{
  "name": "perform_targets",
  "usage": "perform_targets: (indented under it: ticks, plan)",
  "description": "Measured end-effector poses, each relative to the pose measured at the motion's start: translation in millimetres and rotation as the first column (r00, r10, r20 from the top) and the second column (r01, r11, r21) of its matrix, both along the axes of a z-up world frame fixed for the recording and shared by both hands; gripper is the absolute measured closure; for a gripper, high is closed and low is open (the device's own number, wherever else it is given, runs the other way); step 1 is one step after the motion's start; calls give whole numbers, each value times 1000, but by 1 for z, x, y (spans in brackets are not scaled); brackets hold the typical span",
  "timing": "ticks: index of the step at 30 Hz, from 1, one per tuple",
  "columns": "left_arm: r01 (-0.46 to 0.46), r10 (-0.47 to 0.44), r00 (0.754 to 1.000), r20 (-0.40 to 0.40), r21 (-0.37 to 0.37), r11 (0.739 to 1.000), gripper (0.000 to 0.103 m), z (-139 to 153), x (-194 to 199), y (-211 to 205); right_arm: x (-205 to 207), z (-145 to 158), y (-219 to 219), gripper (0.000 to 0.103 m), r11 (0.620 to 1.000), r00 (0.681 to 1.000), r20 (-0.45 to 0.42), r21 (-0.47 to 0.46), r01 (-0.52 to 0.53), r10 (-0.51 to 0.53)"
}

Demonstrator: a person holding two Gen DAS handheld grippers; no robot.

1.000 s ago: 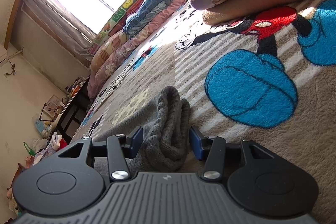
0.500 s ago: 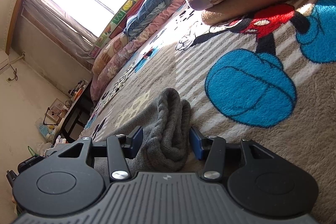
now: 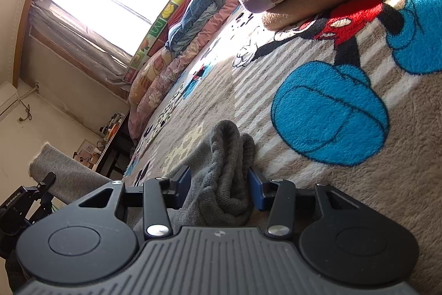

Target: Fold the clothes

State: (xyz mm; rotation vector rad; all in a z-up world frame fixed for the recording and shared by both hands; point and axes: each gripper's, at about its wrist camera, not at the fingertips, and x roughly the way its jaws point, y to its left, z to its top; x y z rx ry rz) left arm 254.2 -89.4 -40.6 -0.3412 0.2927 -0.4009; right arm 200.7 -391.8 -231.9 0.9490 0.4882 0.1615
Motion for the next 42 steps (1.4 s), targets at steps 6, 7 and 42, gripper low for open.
perform_targets:
  ticks: [6, 7, 42]
  plan:
    - [103, -108, 994, 26, 156, 982, 89, -10, -10, -53, -1, -2, -3, 61, 1000, 1000, -3, 28, 4, -4]
    - [119, -127, 991, 30, 194, 974, 89, -14, -12, -63, -1, -2, -3, 61, 999, 1000, -3, 33, 5, -5]
    - [79, -407, 909, 89, 923, 377, 58, -131, -82, -201, -16, -13, -42, 60, 950, 986, 48, 277, 141, -160]
